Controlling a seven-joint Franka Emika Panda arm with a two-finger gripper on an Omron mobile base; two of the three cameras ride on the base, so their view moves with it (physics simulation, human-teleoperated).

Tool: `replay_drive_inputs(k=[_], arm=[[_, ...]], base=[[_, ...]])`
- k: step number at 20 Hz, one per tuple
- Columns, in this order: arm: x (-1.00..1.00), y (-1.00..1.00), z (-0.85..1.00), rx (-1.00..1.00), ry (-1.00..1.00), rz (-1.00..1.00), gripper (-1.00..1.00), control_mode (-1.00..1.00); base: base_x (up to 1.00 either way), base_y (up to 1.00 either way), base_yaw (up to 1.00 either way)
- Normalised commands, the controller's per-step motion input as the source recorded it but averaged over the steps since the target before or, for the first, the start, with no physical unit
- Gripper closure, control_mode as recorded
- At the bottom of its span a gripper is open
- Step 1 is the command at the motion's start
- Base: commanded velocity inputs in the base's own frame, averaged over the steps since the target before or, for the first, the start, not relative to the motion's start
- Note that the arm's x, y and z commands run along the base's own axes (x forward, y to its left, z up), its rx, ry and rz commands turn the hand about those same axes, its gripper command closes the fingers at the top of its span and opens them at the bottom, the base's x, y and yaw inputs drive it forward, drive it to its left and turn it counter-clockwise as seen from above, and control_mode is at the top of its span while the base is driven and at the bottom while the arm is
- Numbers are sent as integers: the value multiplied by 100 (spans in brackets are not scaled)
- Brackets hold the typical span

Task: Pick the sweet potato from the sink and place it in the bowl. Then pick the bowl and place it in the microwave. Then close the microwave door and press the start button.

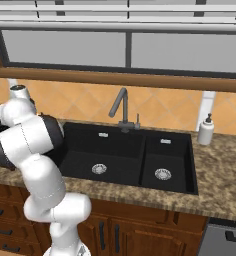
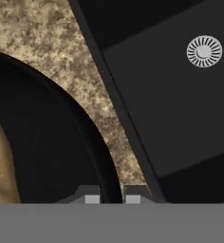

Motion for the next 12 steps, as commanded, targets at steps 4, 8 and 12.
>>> replay_drive_inputs(k=[4, 8, 12], arm=[[-22, -48, 49, 0, 0, -66, 100, -100], [-25, -64, 56, 0, 0, -59, 100, -100], [-46, -68, 66, 0, 0, -53, 100, -100]], base=[[0, 0, 0], [0, 0, 0], [0, 0, 0]])
